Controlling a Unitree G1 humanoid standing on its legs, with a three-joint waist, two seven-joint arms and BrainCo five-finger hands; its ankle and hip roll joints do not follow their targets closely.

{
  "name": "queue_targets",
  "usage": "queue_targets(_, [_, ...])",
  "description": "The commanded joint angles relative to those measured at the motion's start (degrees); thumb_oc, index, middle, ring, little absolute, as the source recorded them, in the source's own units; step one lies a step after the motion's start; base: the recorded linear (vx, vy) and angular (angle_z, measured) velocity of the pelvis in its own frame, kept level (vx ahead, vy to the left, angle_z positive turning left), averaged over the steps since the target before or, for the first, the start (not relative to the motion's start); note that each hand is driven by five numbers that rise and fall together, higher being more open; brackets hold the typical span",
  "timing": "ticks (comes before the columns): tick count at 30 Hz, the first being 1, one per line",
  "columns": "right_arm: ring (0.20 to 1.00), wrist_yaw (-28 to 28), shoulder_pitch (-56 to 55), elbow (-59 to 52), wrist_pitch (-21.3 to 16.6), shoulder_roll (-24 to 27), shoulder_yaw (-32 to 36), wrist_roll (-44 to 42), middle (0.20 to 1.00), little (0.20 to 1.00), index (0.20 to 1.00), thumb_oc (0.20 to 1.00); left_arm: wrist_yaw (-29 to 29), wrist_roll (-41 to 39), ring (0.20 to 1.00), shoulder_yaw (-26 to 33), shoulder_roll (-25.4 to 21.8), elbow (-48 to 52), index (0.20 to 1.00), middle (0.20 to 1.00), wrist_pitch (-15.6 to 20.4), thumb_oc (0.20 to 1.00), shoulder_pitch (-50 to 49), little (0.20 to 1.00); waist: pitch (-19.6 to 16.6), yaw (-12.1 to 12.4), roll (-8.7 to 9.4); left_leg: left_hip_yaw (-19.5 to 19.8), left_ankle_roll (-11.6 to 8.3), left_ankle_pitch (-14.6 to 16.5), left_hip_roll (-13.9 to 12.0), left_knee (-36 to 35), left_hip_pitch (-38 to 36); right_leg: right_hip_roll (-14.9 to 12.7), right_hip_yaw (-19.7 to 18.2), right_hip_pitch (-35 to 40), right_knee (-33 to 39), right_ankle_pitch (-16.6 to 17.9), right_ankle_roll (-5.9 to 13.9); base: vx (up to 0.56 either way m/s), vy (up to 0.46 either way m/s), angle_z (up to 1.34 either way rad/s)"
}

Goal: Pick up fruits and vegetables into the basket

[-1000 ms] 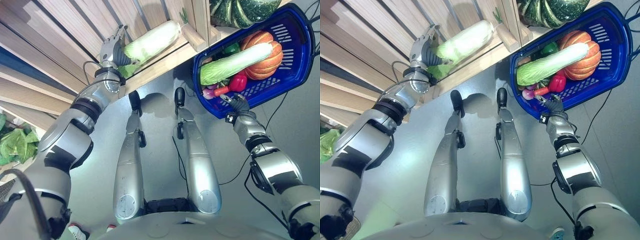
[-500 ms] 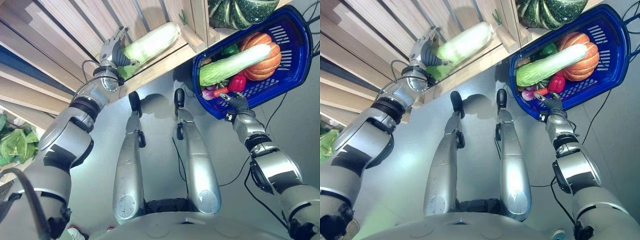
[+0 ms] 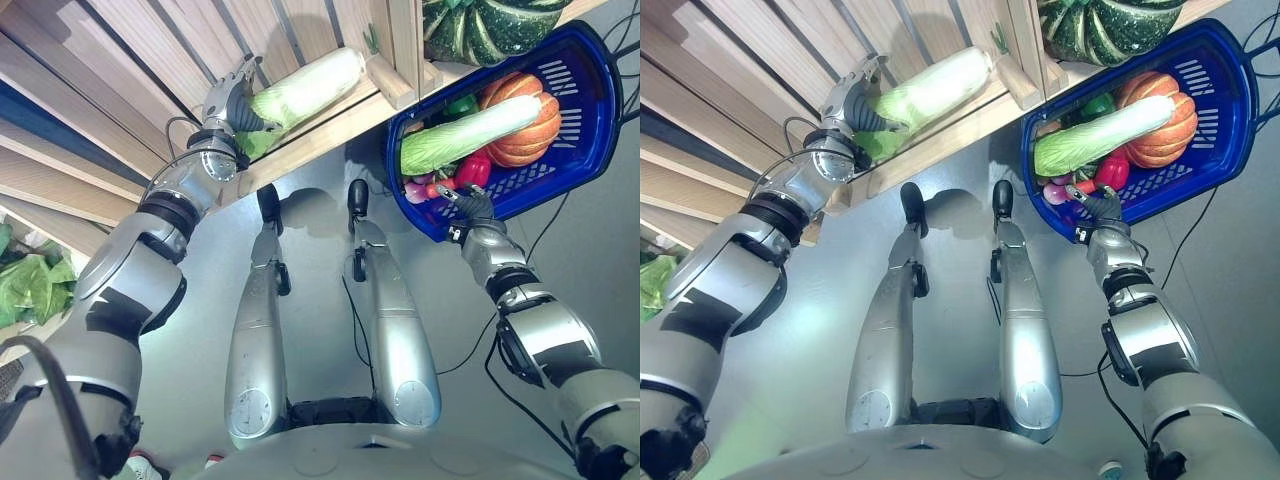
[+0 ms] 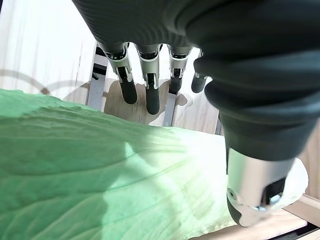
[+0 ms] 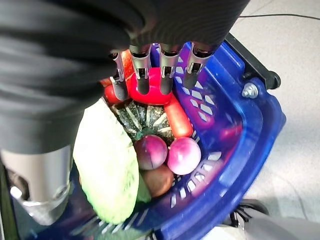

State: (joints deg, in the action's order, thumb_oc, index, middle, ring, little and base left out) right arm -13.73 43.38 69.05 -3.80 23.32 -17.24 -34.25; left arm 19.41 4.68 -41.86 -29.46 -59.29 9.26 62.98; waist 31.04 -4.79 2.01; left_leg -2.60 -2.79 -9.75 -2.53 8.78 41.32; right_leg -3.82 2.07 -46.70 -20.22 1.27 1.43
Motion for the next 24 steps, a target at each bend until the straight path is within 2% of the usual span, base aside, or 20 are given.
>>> queue_targets(1, [1.0, -1.6, -2.0, -0.2, -0.8, -0.2, -1.0, 0.3, 1.0, 1.0, 1.0, 1.0, -5.1, 1.8, 1.0, -0.7, 4.6, -6.3, 1.0, 1.0, 0.6, 1.0, -4.9, 1.0, -1.2, 0.0, 1.13, 0.8, -0.2, 6.4, 1.7, 4.5, 2.1, 2.5, 1.4, 1.4, 4.4, 2.6, 2.35, 0.0, -0.034, 0.02])
queue_targets(4, [1.0, -1.8, -2.1, -0.3, -0.8, -0.4, -0.9, 0.1, 1.0, 1.0, 1.0, 1.0, -1.2, 2.3, 1.0, -0.6, 4.6, -5.1, 1.0, 1.0, 2.3, 1.0, -5.1, 1.0, -1.2, 0.1, 1.19, 1.0, -0.14, 6.2, 1.8, 4.3, 2.3, 2.5, 1.4, 1.3, 4.6, 2.9, 2.34, 0.0, -0.01, 0.0])
queue_targets(5, [1.0, -2.1, -2.4, -0.7, -0.8, -0.5, -0.8, -0.1, 1.0, 1.0, 1.0, 1.0, 4.7, 4.0, 1.0, -0.3, 4.6, -3.8, 1.0, 1.0, 3.8, 1.0, -5.6, 1.0, -1.2, 0.2, 1.19, 1.1, -0.1, 6.1, 1.8, 4.2, 2.3, 2.6, 1.4, 1.3, 4.6, 3.0, 2.3, 0.0, -0.031, -0.01])
queue_targets(8, [1.0, -2.6, -3.5, -0.9, -1.4, -0.9, -0.7, -0.5, 1.0, 1.0, 1.0, 1.0, 16.3, 7.4, 1.0, 1.7, 4.0, -0.4, 1.0, 1.0, 6.3, 1.0, -6.3, 1.0, -1.2, 0.7, 1.2, 1.5, -0.02, 6.4, 2.0, 4.1, 1.9, 2.6, 1.4, 1.7, 4.8, 2.8, 2.3, 0.01, -0.039, 0.01])
queue_targets(11, [1.0, -3.5, -5.6, -2.0, -2.2, -1.6, -0.4, -1.2, 1.0, 1.0, 1.0, 1.0, 22.9, 10.9, 1.0, 4.2, 3.7, 3.7, 1.0, 1.0, 8.0, 1.0, -8.6, 1.0, -1.2, 1.5, 1.1, 2.2, -0.08, 6.4, 2.2, 4.4, 2.0, 2.5, 1.6, 1.9, 4.7, 2.9, 2.36, 0.0, -0.069, 0.0])
queue_targets(17, [1.0, -4.8, -6.9, -4.0, -1.8, -2.4, 0.3, -2.1, 1.0, 1.0, 1.0, 1.0, 29.2, 16.8, 1.0, 6.2, 4.3, 8.6, 1.0, 1.0, 9.2, 1.0, -11.5, 1.0, -1.2, 2.5, 1.26, 3.1, -0.06, 6.3, 2.3, 4.6, 2.2, 2.3, 2.3, 2.0, 4.5, 3.2, 2.42, -0.01, -0.059, 0.03])
queue_targets(24, [1.0, -5.2, -7.4, -4.8, -1.5, -2.4, 0.5, -2.2, 1.0, 1.0, 1.0, 1.0, 30.9, 17.7, 1.0, 6.1, 3.9, 10.7, 1.0, 1.0, 9.2, 1.0, -11.8, 1.0, -1.2, 2.6, 1.4, 3.0, -0.02, 6.4, 2.2, 4.9, 2.1, 2.2, 2.6, 2.1, 4.1, 3.1, 2.4, 0.0, -0.012, 0.02])
